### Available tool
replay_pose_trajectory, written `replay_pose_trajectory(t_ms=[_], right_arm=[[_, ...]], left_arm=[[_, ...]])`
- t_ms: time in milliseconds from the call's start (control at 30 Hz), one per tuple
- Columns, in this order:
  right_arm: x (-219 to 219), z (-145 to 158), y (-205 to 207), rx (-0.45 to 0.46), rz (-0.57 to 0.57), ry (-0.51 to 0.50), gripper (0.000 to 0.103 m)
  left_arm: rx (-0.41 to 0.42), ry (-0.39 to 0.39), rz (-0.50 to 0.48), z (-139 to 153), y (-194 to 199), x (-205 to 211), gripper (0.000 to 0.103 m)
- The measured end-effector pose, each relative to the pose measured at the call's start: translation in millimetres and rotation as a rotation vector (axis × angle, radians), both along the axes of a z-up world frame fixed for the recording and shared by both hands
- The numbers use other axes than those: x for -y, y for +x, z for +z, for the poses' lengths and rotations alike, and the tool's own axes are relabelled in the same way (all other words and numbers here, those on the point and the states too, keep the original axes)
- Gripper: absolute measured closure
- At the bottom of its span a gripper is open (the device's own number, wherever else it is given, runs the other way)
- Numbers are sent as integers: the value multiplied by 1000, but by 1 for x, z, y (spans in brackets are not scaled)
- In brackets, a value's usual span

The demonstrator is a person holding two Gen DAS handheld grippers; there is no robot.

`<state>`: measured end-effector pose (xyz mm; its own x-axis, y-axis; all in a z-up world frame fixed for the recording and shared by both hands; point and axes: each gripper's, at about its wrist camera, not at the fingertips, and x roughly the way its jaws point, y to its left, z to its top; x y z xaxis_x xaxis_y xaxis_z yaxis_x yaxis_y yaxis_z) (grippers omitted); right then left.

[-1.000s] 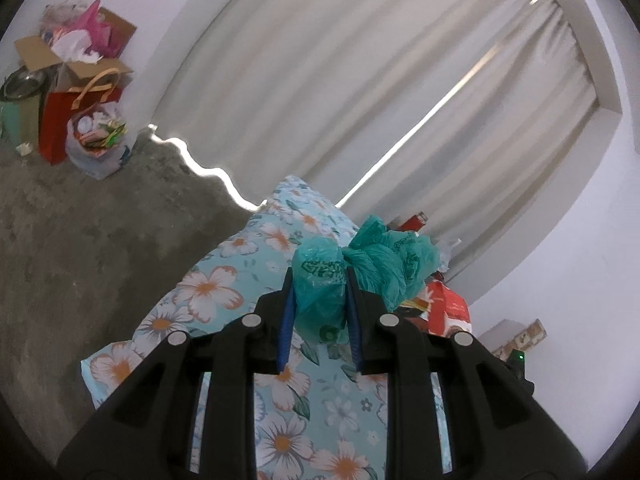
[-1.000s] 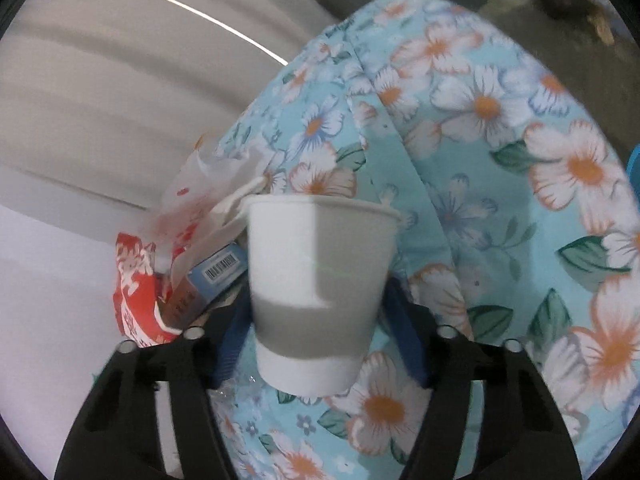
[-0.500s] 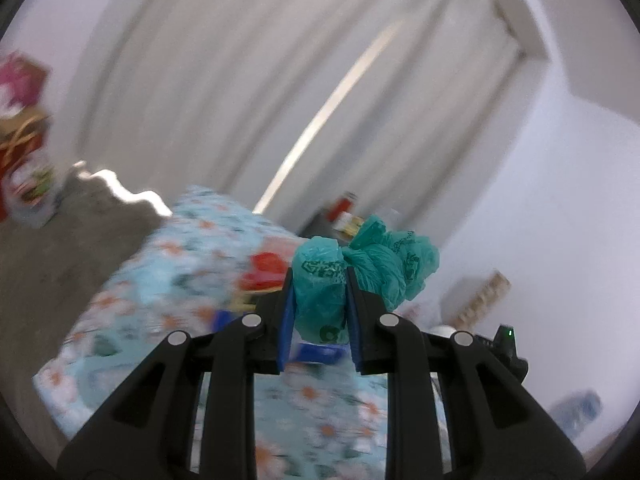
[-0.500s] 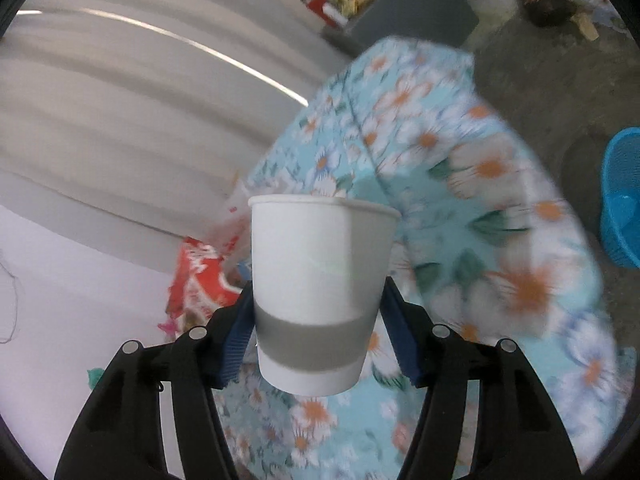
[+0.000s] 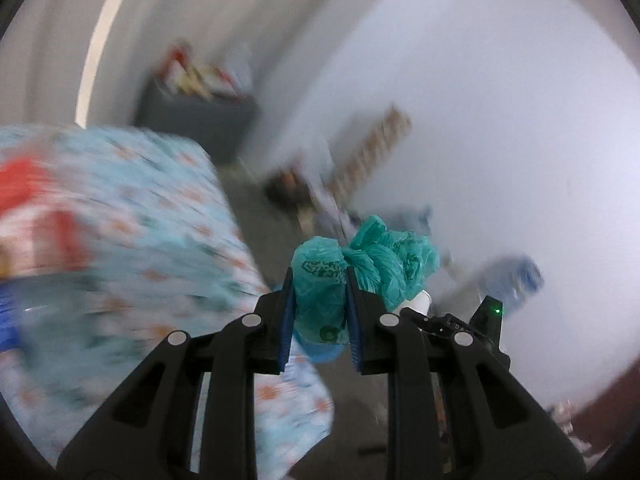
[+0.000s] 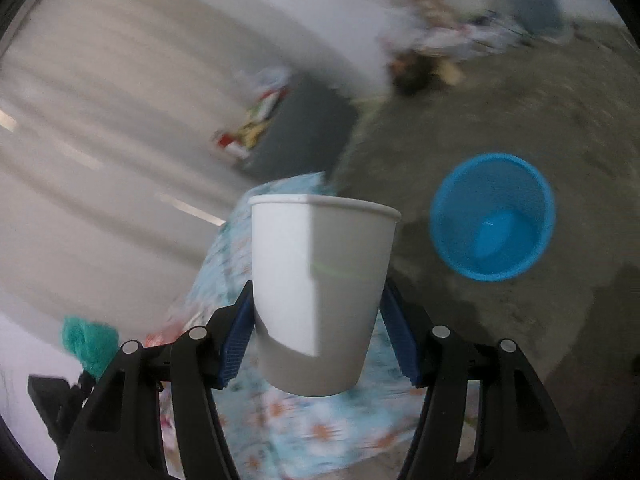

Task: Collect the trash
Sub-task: 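Carry the teal bag and white cup to the blue wastebasket and release both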

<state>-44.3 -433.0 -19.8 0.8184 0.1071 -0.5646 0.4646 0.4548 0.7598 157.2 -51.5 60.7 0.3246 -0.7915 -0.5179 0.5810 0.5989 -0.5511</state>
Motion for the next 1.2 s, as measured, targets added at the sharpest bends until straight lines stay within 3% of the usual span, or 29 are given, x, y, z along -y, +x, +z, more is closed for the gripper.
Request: replay_pose_trajectory(t_ms=[100,200,300,467,500,533,600,633,767,967,1067,1200], right_arm=[[27,-30,-14,-31,-63,53,43],[46,-59,-17,-60,-104,95,43],[74,-91,-7,-96,-143,135,43],[113,-129,26,-167,-155,171,41],[122,-138,35,-192,-159,168,39],[128,-145,41,-203,-142,166,26],[137,-162,54,-260,-142,157,22],[141,-168,57,-287,-152,151,22],[139,-165,46,-273,-178,152,22],[110,-118,32,-260,-189,37,22],[77,-74,26,-264,-161,-100,22],[30,-21,28,-259,-99,-285,14]], left_arm=[[-111,125,-84,-37,30,86,82],[-168,230,-139,-71,52,161,82],[-267,317,-157,-117,76,227,82],[-316,413,-134,-183,106,308,80],[-336,412,-129,-195,111,315,71],[-363,405,-127,-205,116,323,53],[-389,420,-81,-223,125,331,39],[-384,420,-60,-225,126,331,39],[-367,397,-70,-217,121,324,37],[-248,282,-111,-153,92,297,31],[-150,206,-141,-109,67,271,30],[-33,139,-153,-60,28,222,19]])
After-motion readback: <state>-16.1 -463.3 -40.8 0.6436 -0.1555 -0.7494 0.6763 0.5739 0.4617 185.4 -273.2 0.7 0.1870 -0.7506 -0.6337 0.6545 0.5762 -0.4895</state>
